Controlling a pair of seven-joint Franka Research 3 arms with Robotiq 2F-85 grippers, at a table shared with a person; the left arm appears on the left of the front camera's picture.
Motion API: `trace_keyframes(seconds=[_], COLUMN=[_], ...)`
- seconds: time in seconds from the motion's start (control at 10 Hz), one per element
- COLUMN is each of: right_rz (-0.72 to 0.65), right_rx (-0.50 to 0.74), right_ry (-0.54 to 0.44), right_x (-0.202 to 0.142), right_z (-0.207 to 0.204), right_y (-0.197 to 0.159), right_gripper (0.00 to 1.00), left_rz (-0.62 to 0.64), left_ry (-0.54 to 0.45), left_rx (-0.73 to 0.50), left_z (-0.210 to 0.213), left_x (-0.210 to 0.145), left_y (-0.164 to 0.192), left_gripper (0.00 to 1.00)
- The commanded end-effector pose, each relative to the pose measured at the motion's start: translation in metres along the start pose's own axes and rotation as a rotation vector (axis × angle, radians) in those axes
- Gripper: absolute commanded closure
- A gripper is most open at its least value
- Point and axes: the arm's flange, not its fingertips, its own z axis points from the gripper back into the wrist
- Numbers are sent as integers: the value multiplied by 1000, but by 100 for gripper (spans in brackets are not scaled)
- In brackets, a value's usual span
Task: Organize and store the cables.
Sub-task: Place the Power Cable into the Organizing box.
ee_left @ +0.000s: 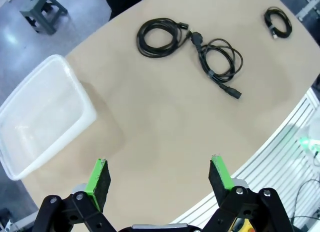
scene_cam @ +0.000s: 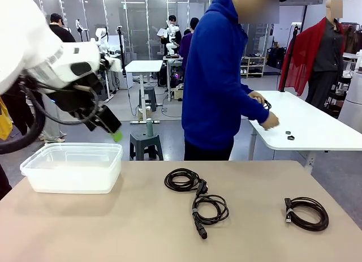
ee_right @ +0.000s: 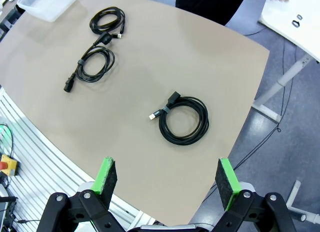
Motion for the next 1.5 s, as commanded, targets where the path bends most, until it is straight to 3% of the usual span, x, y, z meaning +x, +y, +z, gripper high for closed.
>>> trace_keyframes(seconds=[0.0, 0.7, 1.4], right_rz=[-2, -2, -2], right_rx=[0, 0, 0], right_ry=[2, 2, 2], right_x=[0, 0, 0], right_z=[-1, -1, -1], right_y=[0, 0, 0], right_gripper=[0, 0, 0], left_rz=[-88, -328, -333], left_ry=[44, 185, 284], left_rx=[-21, -37, -41], left_z=[-51, -143, -194], left_x=[46, 161, 168], left_y=[-31, -98, -126], left_gripper=[0, 0, 0])
